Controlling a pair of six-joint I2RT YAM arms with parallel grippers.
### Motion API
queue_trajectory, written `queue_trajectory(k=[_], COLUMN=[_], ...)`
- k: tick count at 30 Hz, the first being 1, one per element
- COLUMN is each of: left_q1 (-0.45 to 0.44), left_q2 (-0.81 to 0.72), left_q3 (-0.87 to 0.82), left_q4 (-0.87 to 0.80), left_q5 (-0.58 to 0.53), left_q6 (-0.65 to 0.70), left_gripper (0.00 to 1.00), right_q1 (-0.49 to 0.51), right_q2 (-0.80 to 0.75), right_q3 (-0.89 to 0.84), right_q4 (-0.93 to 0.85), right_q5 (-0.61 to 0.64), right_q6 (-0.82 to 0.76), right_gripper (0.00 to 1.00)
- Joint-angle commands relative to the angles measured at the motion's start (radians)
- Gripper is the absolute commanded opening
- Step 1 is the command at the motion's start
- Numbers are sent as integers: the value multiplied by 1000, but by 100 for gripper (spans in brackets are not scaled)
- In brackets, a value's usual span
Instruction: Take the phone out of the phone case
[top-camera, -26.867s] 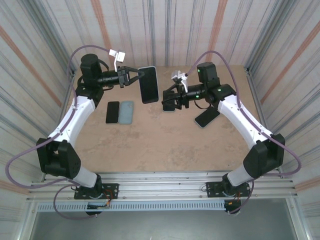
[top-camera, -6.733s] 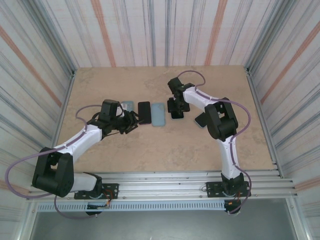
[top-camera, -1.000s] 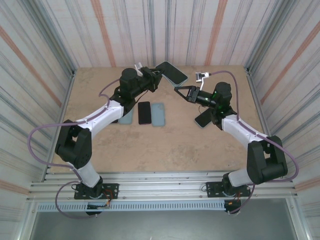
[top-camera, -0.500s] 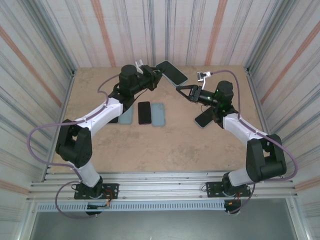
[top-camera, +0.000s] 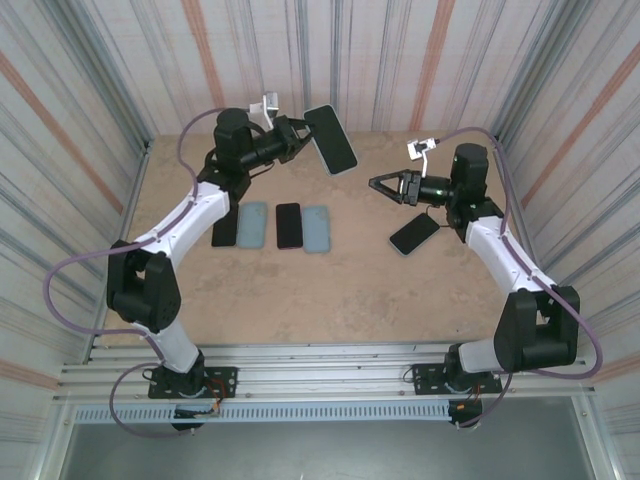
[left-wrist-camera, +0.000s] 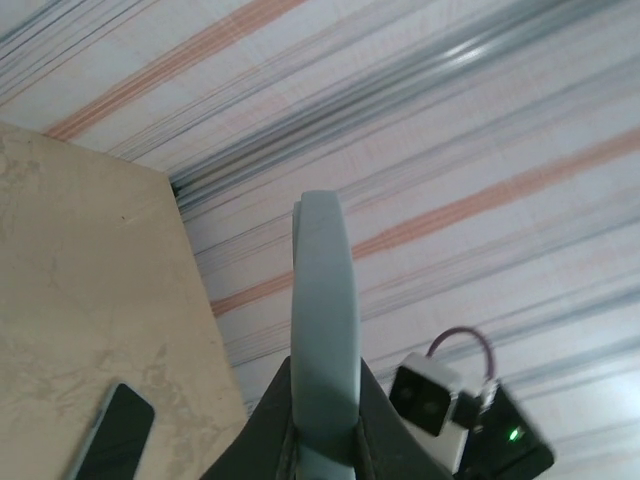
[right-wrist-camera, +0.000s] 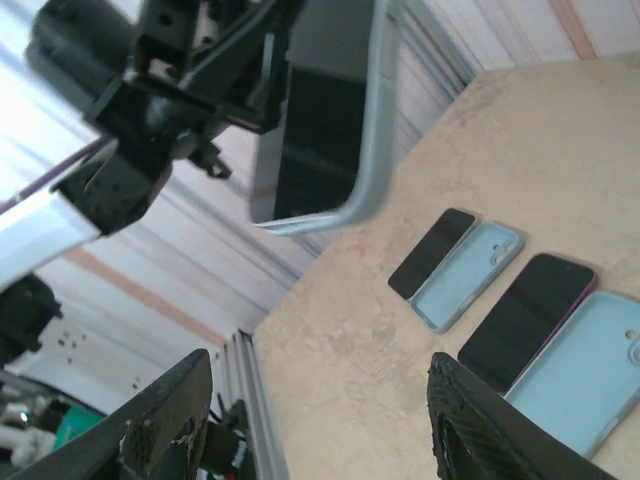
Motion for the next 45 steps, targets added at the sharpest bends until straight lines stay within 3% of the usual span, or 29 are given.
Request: queue_trajectory(k=[1,8,13,21,28,35,45], left_q1=[7,8,2,5,1,-6,-8], left_q2=[-43,-20,-18,-18,-13,-3,-10], left_q3=[67,88,90,103,109,114,111], left_q4=[33,168,229,238,251,267,267], left_q5=[153,336,431,483,492,506,499], left_q6=[189,268,312,334,318,295,252], left_gripper=[0,0,0,0,0,0,0], right_q1=[9,45,93,131,140,156,159], right_q2=[0,70,82,86,101,100,95], right_q3=[47,155,190,193,219,233,254], right_q4=[-119,-347,-340,-274,-319,-328,-435], right_q5=[-72,-70,-80,-139,-144,-154,-132], right_q6=[-216,-530,-588,-587,-625,-631,-718], right_gripper=[60,59,49,35,24,21,7])
